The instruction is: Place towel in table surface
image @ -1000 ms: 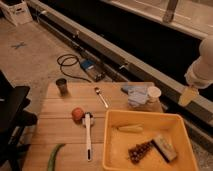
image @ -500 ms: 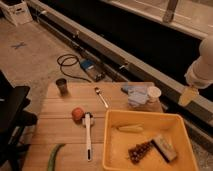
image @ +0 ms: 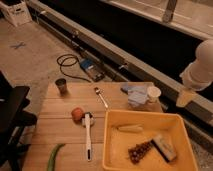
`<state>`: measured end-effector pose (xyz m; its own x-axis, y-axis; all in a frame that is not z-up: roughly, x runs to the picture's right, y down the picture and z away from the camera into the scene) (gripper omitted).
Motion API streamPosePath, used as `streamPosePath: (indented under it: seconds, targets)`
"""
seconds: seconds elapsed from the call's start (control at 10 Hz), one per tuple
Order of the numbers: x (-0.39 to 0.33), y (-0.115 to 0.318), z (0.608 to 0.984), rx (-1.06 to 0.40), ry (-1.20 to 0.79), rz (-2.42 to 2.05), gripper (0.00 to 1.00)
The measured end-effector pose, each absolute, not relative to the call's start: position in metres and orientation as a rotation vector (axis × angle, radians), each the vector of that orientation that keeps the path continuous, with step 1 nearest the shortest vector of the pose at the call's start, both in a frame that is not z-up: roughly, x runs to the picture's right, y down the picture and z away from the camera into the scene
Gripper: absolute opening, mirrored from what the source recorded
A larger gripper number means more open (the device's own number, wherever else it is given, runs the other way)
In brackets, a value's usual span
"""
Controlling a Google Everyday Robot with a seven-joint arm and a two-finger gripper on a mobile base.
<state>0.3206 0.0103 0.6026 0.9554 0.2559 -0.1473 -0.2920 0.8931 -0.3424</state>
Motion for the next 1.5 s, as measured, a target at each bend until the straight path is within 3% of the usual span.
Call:
streamPosePath:
  seconds: [1.5]
  targets:
    - [0.236, 0.021, 0.730, -0.479, -0.104, 0.070, 0.80]
